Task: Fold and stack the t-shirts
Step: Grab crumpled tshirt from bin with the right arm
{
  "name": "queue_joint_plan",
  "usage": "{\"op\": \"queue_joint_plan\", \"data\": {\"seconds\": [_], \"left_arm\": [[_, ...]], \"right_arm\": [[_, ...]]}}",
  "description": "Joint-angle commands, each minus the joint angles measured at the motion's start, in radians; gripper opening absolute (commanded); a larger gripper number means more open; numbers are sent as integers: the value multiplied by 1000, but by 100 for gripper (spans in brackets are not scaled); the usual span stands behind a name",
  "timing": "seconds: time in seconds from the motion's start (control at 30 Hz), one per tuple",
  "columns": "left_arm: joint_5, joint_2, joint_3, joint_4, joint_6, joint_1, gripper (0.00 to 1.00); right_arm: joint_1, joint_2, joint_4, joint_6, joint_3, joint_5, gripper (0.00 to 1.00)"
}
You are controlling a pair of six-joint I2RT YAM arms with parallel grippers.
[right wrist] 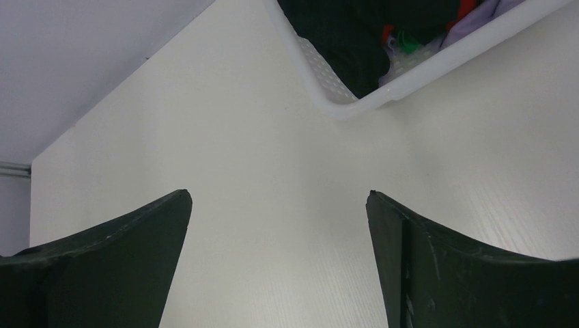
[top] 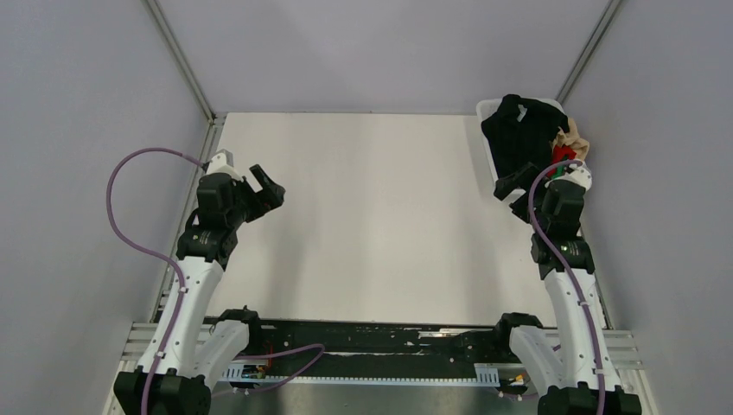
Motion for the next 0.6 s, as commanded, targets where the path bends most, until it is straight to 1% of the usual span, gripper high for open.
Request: {"op": "queue_joint_plan", "data": {"seconds": [0.0, 0.07, 0.17, 0.27, 0.37, 0.57], "left_arm": [[23, -2, 33, 15, 19, 2, 100], [52, -1, 37, 19, 18, 2, 100], [66, 17, 65, 6, 29, 2, 100], [76, 53, 110, -21, 37, 2, 100], [85, 75, 121, -23, 45, 2, 100], [116, 84, 119, 14, 54, 3, 100]], "right_arm": [[-1, -16, 145, -30, 15, 85, 100], [-1, 6, 185, -53, 25, 76, 100], [-1, 94, 186, -113, 93, 57, 100], [0, 222, 182, -154, 202, 109, 100], [-3, 377, 181, -213, 322, 192, 100], [-3, 742, 158, -359, 619, 261, 99]]}}
